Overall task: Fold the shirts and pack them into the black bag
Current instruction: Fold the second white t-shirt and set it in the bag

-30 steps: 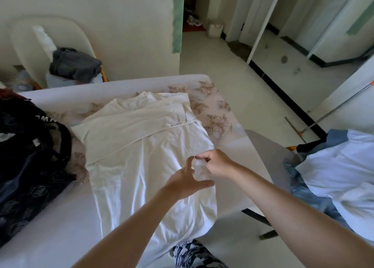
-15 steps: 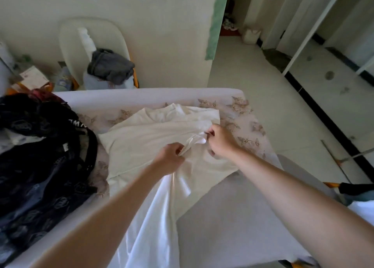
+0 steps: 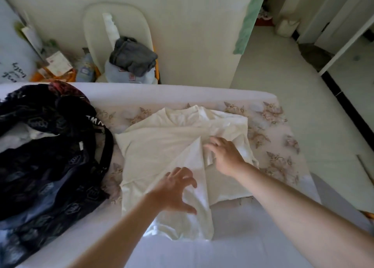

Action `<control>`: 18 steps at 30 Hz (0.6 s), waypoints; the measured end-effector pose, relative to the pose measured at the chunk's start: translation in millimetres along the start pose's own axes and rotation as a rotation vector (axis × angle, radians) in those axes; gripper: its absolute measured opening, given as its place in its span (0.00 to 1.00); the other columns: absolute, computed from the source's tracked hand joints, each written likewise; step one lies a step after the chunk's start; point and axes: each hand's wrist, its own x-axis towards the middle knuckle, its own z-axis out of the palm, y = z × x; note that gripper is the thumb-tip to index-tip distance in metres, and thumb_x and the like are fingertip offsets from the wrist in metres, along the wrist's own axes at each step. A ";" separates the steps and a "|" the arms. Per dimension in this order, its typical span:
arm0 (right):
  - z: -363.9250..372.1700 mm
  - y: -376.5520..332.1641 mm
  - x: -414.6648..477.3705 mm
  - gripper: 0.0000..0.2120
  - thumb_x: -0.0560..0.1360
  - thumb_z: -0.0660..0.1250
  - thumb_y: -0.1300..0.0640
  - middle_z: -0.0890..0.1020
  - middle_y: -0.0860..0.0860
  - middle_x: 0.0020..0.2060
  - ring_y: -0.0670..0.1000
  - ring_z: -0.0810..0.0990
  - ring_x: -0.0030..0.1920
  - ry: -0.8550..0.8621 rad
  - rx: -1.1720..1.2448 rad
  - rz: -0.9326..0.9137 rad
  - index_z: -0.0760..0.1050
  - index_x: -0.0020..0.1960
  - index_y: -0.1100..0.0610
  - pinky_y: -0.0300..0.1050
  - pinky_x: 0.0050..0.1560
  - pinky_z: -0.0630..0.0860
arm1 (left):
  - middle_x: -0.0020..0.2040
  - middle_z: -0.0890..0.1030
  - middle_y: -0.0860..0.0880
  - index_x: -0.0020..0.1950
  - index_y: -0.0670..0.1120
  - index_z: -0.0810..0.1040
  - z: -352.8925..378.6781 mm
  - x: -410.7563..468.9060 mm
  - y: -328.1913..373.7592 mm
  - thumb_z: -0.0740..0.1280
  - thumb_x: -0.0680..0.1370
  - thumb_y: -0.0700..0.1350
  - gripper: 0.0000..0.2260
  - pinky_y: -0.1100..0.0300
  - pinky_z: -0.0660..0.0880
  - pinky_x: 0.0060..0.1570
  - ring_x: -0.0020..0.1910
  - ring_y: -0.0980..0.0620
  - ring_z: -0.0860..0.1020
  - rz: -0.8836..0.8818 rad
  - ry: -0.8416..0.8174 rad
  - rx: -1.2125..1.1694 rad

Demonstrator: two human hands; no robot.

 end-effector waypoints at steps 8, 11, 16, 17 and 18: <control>30.6 -20.0 7.6 0.31 0.75 0.63 0.61 0.63 0.48 0.76 0.53 0.64 0.74 -0.167 -0.069 -0.029 0.63 0.76 0.45 0.54 0.70 0.66 | 0.80 0.36 0.50 0.80 0.60 0.53 45.7 -41.5 -4.9 0.73 0.73 0.52 0.41 0.35 0.36 0.73 0.77 0.44 0.32 0.037 -0.249 0.230; 26.7 -18.5 4.5 0.32 0.76 0.61 0.61 0.59 0.48 0.78 0.52 0.60 0.77 -0.229 -0.056 -0.009 0.60 0.78 0.46 0.53 0.71 0.66 | 0.76 0.67 0.51 0.71 0.56 0.74 37.3 -41.8 -9.8 0.64 0.79 0.44 0.20 0.51 0.61 0.72 0.77 0.49 0.62 -0.071 0.018 -0.090; 15.1 -15.8 3.3 0.33 0.76 0.61 0.62 0.61 0.50 0.78 0.53 0.63 0.76 -0.243 -0.002 0.101 0.56 0.79 0.50 0.52 0.71 0.66 | 0.45 0.82 0.45 0.59 0.48 0.77 -41.8 -33.4 -21.7 0.57 0.80 0.40 0.13 0.56 0.70 0.35 0.40 0.45 0.79 -0.501 0.561 -0.469; 11.8 -13.3 4.0 0.33 0.76 0.61 0.61 0.63 0.51 0.77 0.54 0.64 0.75 -0.228 -0.011 0.120 0.56 0.79 0.51 0.52 0.70 0.67 | 0.44 0.81 0.44 0.58 0.47 0.75 -60.2 -32.4 -32.0 0.55 0.80 0.40 0.11 0.55 0.70 0.32 0.37 0.46 0.78 -0.596 0.686 -0.482; 7.7 -9.9 4.5 0.32 0.76 0.61 0.60 0.65 0.51 0.76 0.54 0.65 0.74 -0.211 -0.043 0.129 0.58 0.78 0.51 0.53 0.70 0.67 | 0.44 0.80 0.45 0.57 0.46 0.73 -74.5 -30.8 -46.1 0.54 0.81 0.41 0.10 0.55 0.69 0.32 0.37 0.47 0.76 -0.702 0.784 -0.512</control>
